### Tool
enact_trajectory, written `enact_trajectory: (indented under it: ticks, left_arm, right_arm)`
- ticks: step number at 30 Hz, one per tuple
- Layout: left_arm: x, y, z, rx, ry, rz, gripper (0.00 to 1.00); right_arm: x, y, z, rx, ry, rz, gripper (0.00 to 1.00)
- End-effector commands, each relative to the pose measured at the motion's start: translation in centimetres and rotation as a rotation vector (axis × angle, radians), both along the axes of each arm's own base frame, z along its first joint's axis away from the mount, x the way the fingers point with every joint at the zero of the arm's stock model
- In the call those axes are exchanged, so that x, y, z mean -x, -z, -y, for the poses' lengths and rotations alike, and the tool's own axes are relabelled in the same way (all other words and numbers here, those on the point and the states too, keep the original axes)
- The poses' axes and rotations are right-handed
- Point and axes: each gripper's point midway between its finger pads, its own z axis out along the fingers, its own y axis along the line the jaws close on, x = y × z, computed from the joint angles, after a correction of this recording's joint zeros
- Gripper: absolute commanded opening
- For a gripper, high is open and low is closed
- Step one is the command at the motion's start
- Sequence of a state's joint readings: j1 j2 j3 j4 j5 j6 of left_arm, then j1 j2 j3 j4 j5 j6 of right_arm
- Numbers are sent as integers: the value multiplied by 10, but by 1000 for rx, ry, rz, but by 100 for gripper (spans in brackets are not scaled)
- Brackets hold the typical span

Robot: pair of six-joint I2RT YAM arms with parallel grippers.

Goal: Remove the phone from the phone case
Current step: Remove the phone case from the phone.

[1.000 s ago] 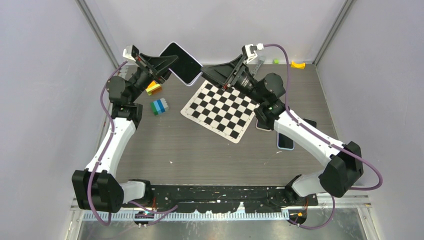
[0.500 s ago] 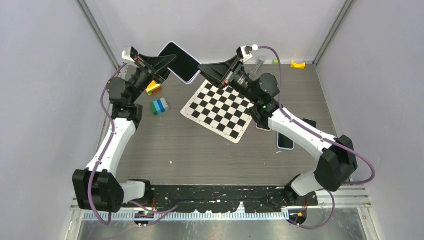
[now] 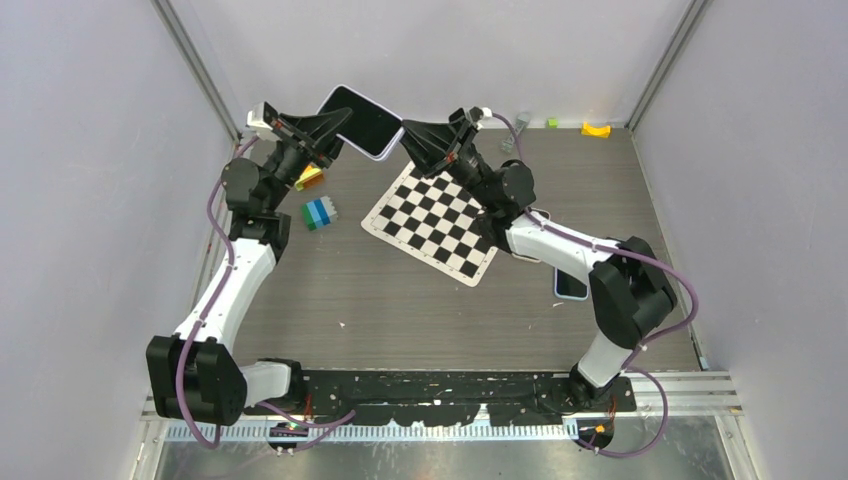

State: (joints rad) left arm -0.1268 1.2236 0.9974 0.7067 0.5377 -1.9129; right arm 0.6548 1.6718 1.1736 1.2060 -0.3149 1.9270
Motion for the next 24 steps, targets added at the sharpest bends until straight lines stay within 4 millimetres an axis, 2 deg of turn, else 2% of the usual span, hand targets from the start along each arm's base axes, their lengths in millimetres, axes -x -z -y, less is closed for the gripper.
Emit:
enact_trajectory:
  ticks: [1,8,9,10,11,14,16,17,18,19,21,24]
  left_arm:
    - [68,-67,4,72,93,258,0]
    - [72,-72,4,82,98,270,0]
    - [71,-72,4,83,98,269,0]
    - [72,-74,4,83,98,273,0]
    - [71,-73,4,82,98,271,0]
    - [68,-67,5,78,95,253,0]
    - [65,-60,5,71,92,236,0]
    - [63,-57,5,67,90,227,0]
    - [62,-53,6,60,87,221,0]
    - [60,-48,6,44,79,217,0]
    - [53,-36,4,28,66,179,0]
    - [49,-26,4,22,65,155,0]
  right_arm:
    - [-12,-1,2,-137,-105,-147,1]
    - [-10,17,-20,50,-87,-161,1]
    - [-11,26,-26,107,-75,-168,1]
    - [-9,23,-26,129,-66,-151,1]
    - [-10,32,-30,187,-41,-143,1]
    - [-4,19,-21,206,25,-58,2]
    - [0,9,-11,190,71,-5,22]
    - [1,0,-3,155,104,24,39]
    - [2,-2,5,136,123,33,46]
    - [4,-14,17,89,155,63,58]
    - [3,-16,25,81,174,76,68]
    - [6,-17,25,117,194,111,70]
